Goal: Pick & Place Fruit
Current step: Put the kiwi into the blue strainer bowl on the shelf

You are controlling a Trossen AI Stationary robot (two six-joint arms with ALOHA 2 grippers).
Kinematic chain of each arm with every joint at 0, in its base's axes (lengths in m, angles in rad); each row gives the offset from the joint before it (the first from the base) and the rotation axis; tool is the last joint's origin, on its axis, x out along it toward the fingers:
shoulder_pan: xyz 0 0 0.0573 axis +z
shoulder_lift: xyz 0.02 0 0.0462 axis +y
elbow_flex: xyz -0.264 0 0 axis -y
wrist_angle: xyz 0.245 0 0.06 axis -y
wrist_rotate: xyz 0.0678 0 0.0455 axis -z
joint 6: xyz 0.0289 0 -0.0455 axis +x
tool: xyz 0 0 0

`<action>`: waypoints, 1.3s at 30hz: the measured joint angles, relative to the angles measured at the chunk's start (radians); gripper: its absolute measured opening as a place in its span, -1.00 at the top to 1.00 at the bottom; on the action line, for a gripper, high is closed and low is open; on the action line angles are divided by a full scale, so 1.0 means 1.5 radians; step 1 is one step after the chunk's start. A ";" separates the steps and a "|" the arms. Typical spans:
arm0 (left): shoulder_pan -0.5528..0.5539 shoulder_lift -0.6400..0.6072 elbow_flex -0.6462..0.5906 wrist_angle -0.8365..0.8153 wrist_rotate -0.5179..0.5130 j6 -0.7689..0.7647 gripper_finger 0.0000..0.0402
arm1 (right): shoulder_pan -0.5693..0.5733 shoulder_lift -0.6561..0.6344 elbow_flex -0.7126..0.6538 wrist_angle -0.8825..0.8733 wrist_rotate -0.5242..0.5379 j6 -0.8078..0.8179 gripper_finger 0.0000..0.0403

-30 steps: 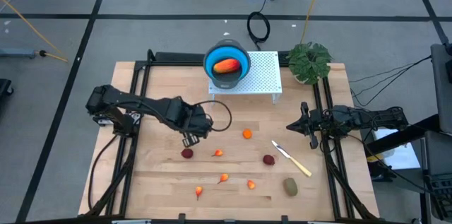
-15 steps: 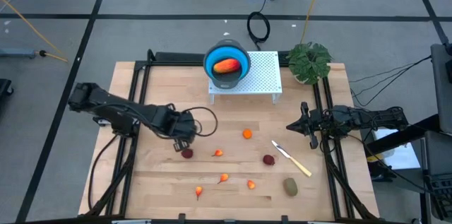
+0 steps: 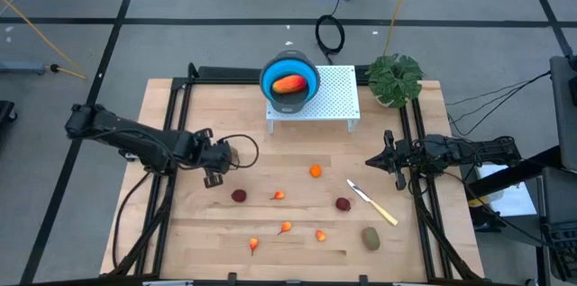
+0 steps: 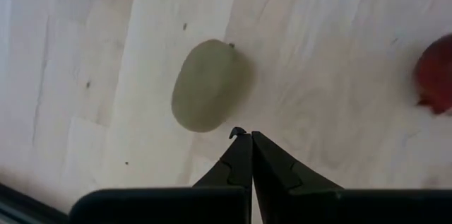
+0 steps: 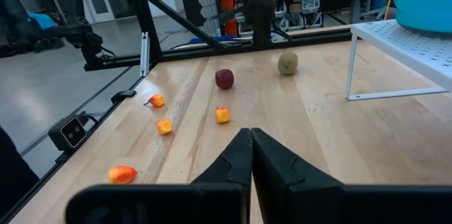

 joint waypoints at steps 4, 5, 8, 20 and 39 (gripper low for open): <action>0.035 -0.013 -0.023 0.026 0.014 0.049 0.95 | 0.000 0.000 0.000 0.000 0.000 0.000 1.00; 0.045 -0.013 -0.023 0.029 0.020 0.055 0.95 | 0.000 0.000 0.000 0.000 0.000 0.000 1.00; 0.069 -0.012 -0.023 0.034 0.036 0.066 0.97 | 0.000 0.000 0.000 0.000 0.000 0.001 1.00; 0.116 -0.012 -0.022 0.168 0.052 0.221 0.99 | 0.000 0.000 0.000 0.001 0.000 0.002 1.00; 0.216 -0.012 -0.026 0.146 0.057 0.426 0.38 | 0.000 0.000 0.000 0.001 0.000 0.002 1.00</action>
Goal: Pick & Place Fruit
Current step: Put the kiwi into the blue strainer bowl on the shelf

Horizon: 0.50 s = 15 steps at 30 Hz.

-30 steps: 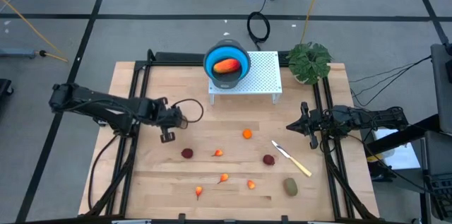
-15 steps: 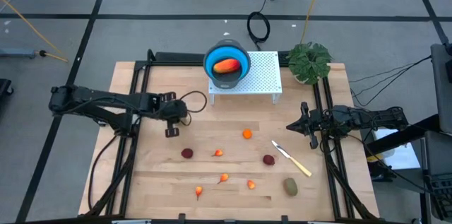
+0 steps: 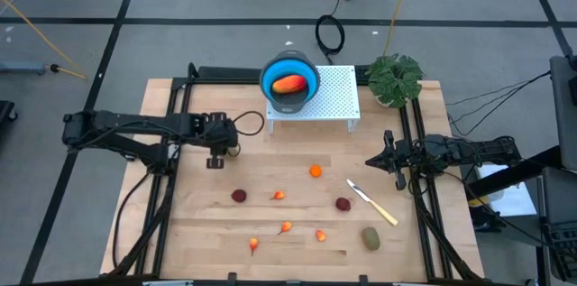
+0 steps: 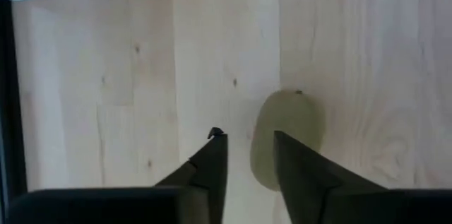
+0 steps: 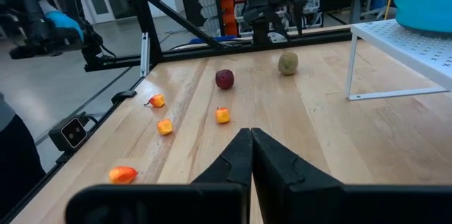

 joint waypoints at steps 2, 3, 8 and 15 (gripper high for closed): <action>0.001 0.000 -0.011 -0.001 0.000 0.004 0.26 | 0.000 0.000 0.000 0.000 0.000 0.000 1.00; 0.001 0.000 -0.018 -0.001 0.000 0.003 0.20 | 0.000 0.000 0.000 0.000 0.000 0.000 1.00; 0.001 0.000 -0.050 0.014 0.001 0.003 -0.10 | 0.000 0.000 0.000 0.000 0.000 0.000 1.00; 0.001 0.001 -0.070 0.044 0.002 0.003 -0.38 | 0.000 0.000 0.000 0.000 0.000 0.000 1.00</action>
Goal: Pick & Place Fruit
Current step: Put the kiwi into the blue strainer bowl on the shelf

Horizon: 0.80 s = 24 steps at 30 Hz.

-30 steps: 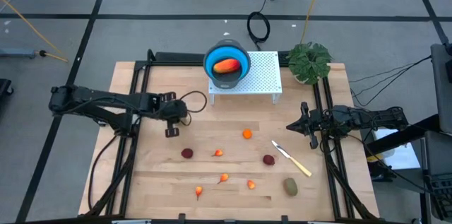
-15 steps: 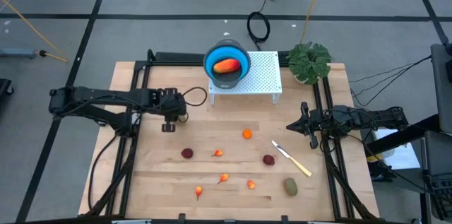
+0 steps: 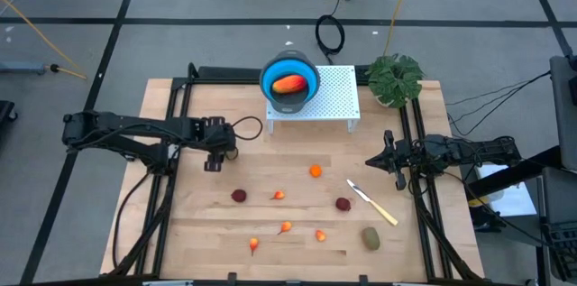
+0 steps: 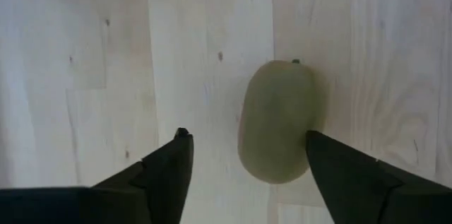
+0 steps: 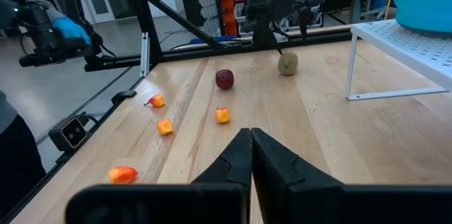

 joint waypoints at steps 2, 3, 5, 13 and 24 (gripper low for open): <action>0.000 0.001 -0.003 0.002 0.010 -0.001 -0.43 | 0.000 0.000 0.000 0.000 0.000 -0.002 1.00; 0.000 0.001 -0.004 0.004 0.017 -0.001 -0.45 | 0.000 0.000 0.000 0.000 0.000 -0.003 1.00; 0.000 0.001 -0.005 0.013 0.031 -0.002 -0.48 | 0.000 0.000 0.000 0.000 0.000 -0.004 1.00; 0.012 0.020 -0.005 0.021 0.072 0.001 -0.49 | 0.000 0.000 0.000 0.000 0.000 -0.005 1.00; 0.036 0.111 -0.005 0.049 0.084 0.025 -0.52 | 0.000 0.000 0.000 0.000 0.000 -0.003 1.00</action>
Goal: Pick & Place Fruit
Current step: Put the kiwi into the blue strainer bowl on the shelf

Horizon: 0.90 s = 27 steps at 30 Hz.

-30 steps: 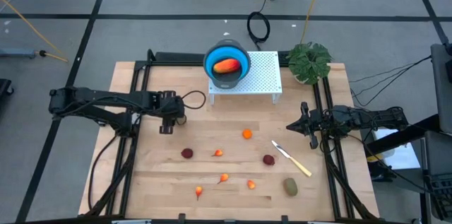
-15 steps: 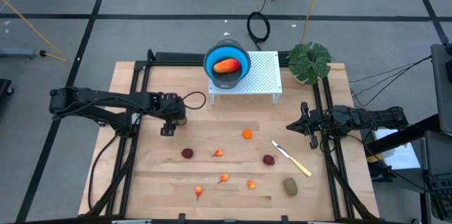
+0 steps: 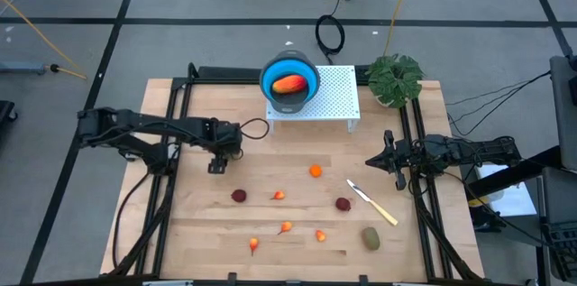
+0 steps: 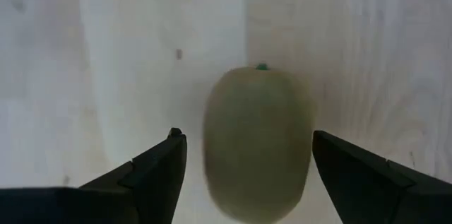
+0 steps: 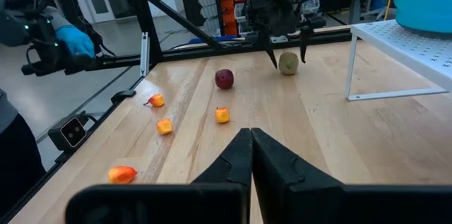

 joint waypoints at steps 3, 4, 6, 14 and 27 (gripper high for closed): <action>0.000 0.027 0.000 0.010 0.009 0.013 -0.51 | 0.000 0.000 0.000 0.000 0.000 0.001 1.00; 0.000 0.035 0.000 0.011 0.009 0.017 -0.50 | 0.000 0.000 0.000 0.000 0.000 0.000 1.00; 0.000 0.047 0.001 0.014 0.013 0.017 -0.47 | 0.000 0.000 0.000 0.000 0.000 0.000 1.00; -0.001 0.052 0.002 0.015 0.013 0.012 -0.25 | 0.000 0.000 0.000 0.000 0.000 0.003 1.00; 0.000 0.051 0.021 0.002 -0.015 -0.024 0.00 | 0.000 0.000 0.000 0.000 0.000 0.003 1.00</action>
